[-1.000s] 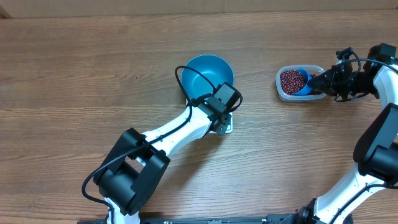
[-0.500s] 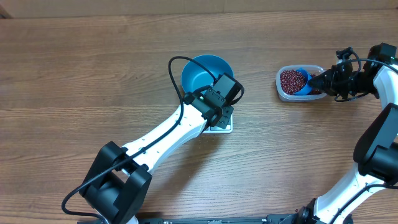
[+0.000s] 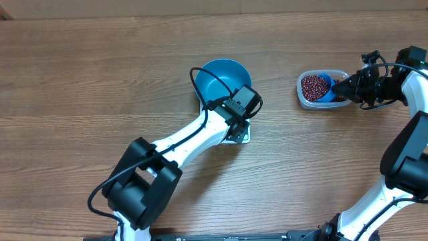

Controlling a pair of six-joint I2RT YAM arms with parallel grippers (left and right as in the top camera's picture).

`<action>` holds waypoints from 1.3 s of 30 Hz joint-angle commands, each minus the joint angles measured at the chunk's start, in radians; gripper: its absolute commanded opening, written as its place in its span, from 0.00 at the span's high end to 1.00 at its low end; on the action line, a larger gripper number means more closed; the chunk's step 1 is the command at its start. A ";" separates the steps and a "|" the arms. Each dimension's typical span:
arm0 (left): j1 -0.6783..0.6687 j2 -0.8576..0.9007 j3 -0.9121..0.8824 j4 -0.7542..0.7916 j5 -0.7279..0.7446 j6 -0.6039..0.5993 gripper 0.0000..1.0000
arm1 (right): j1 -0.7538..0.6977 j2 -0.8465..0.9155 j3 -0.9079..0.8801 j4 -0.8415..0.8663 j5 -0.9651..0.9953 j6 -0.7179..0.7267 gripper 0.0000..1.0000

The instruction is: Scoop item into bowl and weigh 150g on scale

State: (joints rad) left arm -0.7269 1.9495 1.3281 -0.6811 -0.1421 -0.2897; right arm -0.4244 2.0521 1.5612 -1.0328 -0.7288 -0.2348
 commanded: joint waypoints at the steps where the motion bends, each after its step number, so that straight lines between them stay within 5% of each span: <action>1: -0.003 0.024 -0.008 0.005 0.012 -0.018 0.96 | 0.031 0.038 -0.035 0.026 0.104 0.003 0.96; 39: -0.003 0.025 -0.083 0.091 0.011 -0.029 0.96 | 0.031 0.038 -0.035 0.033 0.104 0.003 0.96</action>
State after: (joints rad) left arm -0.7269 1.9587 1.2812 -0.5900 -0.1425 -0.3046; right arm -0.4244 2.0521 1.5612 -1.0264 -0.7280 -0.2321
